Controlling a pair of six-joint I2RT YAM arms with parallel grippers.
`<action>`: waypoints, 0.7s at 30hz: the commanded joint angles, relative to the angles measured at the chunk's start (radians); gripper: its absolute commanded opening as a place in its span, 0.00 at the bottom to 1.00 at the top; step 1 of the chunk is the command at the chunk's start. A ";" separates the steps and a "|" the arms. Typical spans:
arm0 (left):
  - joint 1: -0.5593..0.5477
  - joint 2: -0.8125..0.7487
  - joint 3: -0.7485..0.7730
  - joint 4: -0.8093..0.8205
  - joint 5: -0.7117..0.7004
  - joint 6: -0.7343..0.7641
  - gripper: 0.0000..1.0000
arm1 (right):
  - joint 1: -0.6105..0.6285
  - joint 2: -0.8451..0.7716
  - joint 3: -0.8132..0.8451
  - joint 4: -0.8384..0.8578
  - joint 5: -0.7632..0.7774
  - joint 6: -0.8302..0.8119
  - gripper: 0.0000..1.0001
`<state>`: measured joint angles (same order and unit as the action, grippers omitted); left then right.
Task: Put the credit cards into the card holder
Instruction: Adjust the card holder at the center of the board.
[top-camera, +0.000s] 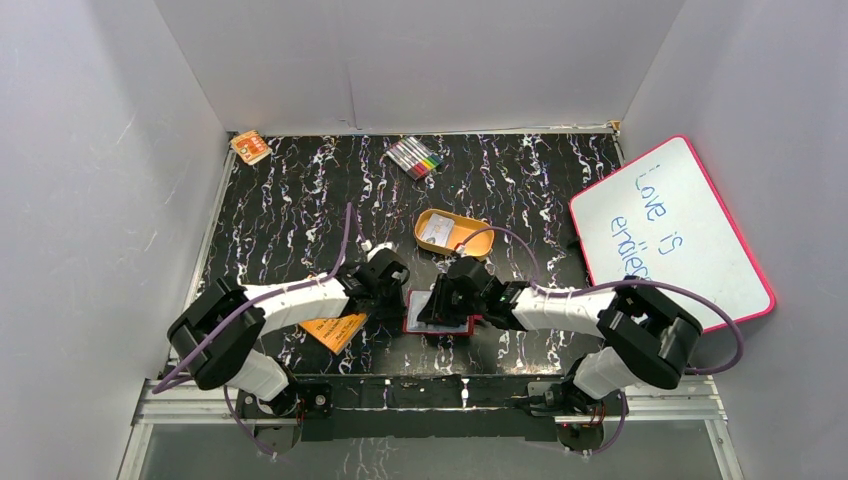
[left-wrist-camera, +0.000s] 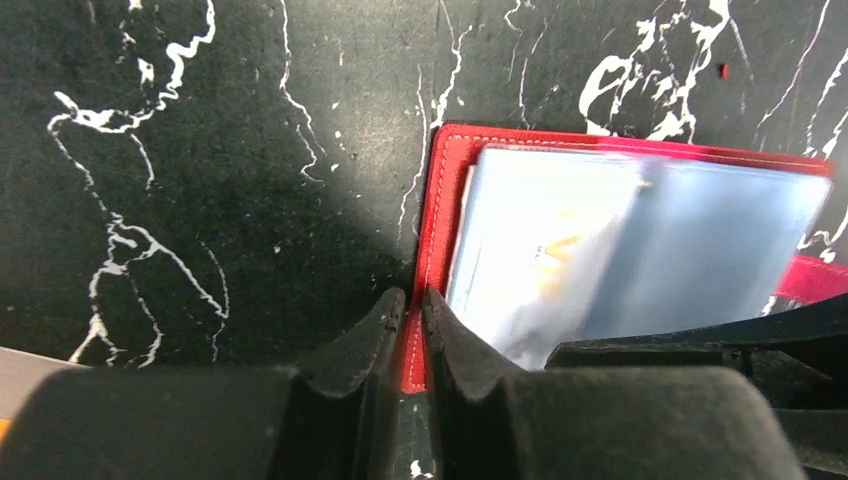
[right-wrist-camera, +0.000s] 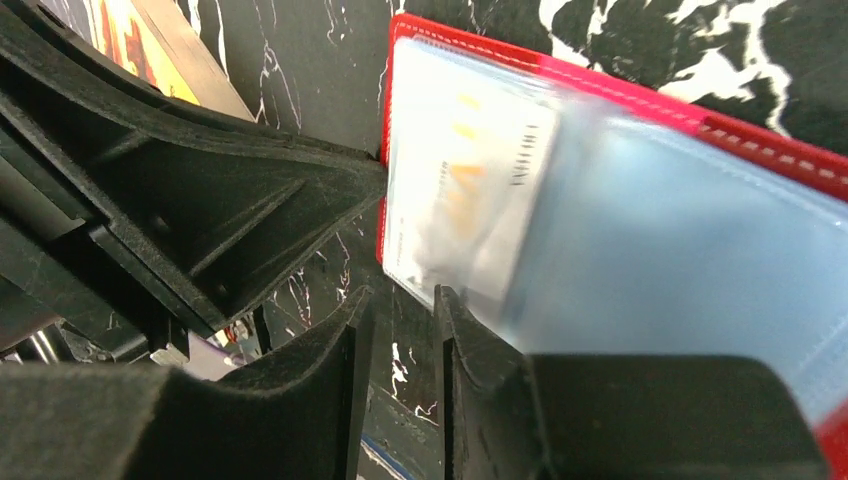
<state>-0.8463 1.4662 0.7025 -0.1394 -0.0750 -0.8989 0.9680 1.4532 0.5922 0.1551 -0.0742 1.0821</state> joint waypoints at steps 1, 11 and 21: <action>-0.005 0.062 -0.044 -0.129 -0.030 0.028 0.04 | -0.015 -0.047 -0.001 -0.048 0.091 0.002 0.37; -0.005 0.004 -0.018 -0.163 -0.028 0.018 0.06 | -0.033 -0.071 0.005 -0.059 0.106 -0.019 0.42; -0.006 -0.149 0.076 -0.106 0.067 0.024 0.40 | -0.053 -0.138 -0.020 -0.043 0.120 -0.037 0.42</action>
<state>-0.8482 1.3602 0.7200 -0.2951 -0.0769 -0.8936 0.9241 1.3399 0.5777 0.0784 0.0269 1.0653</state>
